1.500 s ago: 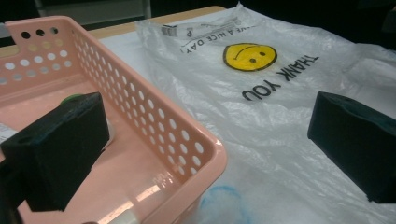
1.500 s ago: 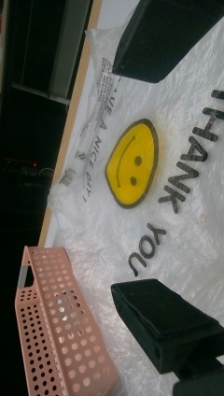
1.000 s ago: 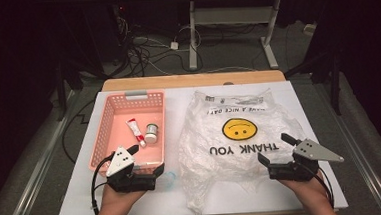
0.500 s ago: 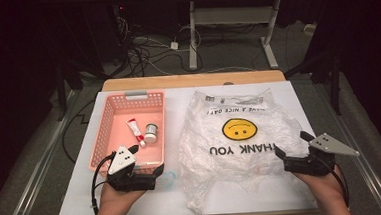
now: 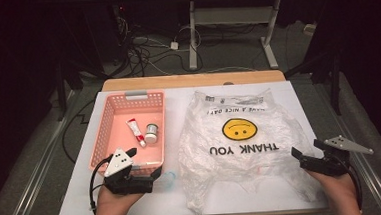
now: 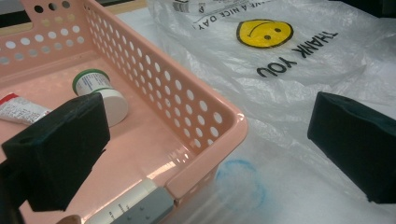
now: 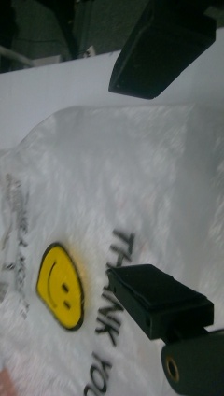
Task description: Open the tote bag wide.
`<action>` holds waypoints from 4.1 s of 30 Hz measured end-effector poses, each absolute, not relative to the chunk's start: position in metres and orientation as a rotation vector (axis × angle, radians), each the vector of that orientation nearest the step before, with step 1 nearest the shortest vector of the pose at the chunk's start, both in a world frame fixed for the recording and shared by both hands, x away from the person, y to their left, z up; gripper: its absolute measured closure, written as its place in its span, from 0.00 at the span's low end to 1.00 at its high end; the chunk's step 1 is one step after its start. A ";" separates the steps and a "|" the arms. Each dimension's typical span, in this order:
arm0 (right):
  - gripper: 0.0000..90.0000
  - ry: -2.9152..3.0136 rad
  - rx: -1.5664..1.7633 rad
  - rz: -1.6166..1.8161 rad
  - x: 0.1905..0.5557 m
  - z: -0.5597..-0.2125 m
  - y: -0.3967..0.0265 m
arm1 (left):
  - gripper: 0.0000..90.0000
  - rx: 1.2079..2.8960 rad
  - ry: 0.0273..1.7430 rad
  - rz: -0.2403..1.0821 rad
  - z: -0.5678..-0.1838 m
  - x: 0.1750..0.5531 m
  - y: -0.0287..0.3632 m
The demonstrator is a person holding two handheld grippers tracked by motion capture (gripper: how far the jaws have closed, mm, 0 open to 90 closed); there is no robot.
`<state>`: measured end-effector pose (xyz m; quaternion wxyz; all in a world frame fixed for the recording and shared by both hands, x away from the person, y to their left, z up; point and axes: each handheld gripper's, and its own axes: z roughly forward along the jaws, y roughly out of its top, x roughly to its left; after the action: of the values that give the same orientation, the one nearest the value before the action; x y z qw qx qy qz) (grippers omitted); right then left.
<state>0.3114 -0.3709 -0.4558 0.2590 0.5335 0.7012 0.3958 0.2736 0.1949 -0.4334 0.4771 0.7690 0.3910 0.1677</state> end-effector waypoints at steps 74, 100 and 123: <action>0.50 1.999 1.484 1.121 0.418 -0.449 -0.354 | 0.00 1.831 0.967 0.396 -0.434 0.274 0.202; 0.85 2.252 1.287 0.921 0.438 -0.482 -0.327 | 0.00 1.827 0.983 0.393 -0.431 0.274 0.207; 1.00 2.040 1.419 0.960 0.446 -0.468 -0.359 | 0.00 1.827 0.961 0.365 -0.433 0.276 0.203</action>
<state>0.4458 -0.3585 -0.4681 0.2367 0.5174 0.7441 0.3501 0.2763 0.2035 -0.4331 0.4991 0.7551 0.3974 0.1508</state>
